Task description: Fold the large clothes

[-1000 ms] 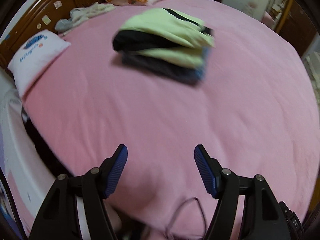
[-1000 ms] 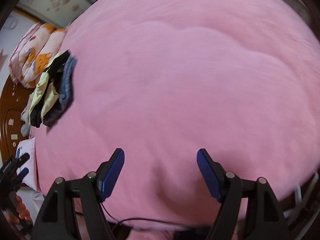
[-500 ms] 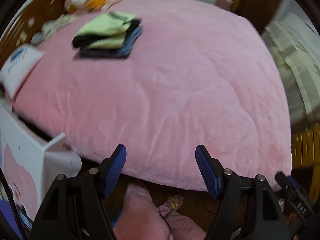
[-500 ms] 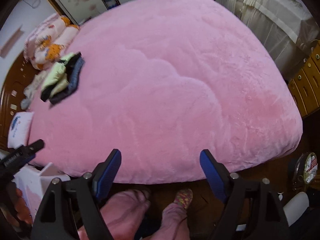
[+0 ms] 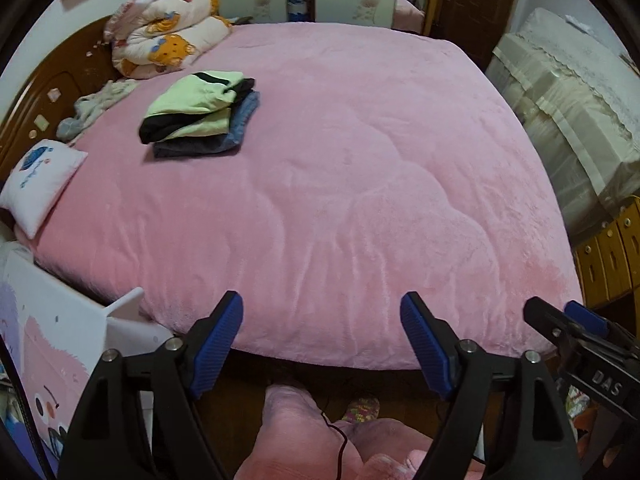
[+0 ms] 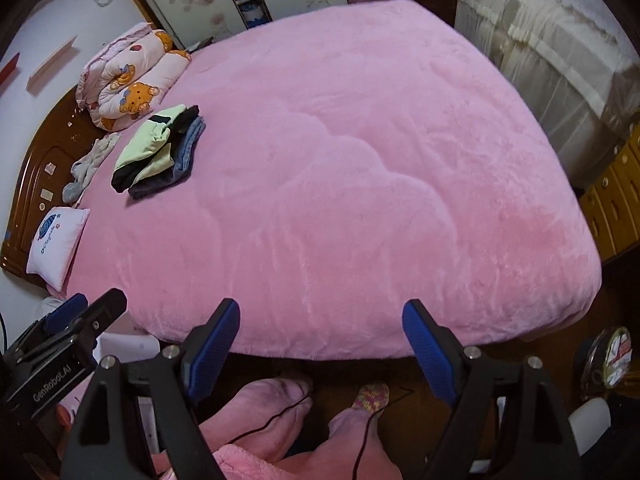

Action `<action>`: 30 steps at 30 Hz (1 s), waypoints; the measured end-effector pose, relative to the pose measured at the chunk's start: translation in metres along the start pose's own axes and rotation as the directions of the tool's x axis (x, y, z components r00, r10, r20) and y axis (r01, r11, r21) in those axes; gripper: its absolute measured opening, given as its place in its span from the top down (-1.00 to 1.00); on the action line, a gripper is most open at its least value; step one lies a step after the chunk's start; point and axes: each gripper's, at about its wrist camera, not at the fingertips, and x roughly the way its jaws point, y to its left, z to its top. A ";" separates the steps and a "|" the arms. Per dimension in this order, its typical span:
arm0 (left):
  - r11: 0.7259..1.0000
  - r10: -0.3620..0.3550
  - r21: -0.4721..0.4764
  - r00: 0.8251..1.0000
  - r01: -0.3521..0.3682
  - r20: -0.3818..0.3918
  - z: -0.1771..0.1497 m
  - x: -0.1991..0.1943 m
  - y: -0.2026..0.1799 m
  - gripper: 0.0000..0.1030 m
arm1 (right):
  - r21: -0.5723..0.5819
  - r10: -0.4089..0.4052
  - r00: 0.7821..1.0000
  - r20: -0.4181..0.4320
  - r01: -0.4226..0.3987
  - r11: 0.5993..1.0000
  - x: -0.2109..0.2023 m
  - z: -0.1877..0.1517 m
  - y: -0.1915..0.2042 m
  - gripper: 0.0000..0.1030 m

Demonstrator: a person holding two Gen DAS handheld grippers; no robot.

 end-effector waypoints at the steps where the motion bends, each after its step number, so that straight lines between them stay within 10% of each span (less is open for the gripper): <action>1: 1.000 0.007 -0.003 1.000 -0.007 0.007 0.000 -0.002 0.002 -0.68 | -0.007 -0.001 1.000 0.012 0.001 1.000 -0.003 -0.001 0.003 -0.67; 6: 0.999 0.038 -0.021 0.999 -0.038 0.037 -0.004 -0.011 0.002 -0.99 | -0.036 -0.017 1.000 0.025 0.018 0.999 -0.005 -0.003 0.012 -0.73; 11: 0.999 0.048 -0.024 0.998 -0.047 0.044 -0.008 -0.015 0.000 -0.99 | -0.068 -0.031 0.999 0.036 0.033 0.997 -0.006 -0.005 0.018 -1.00; 30: 0.999 0.054 0.002 0.997 -0.054 0.059 -0.010 -0.016 -0.015 -0.99 | -0.073 -0.047 0.995 0.083 0.053 0.996 -0.016 -0.006 0.009 -1.00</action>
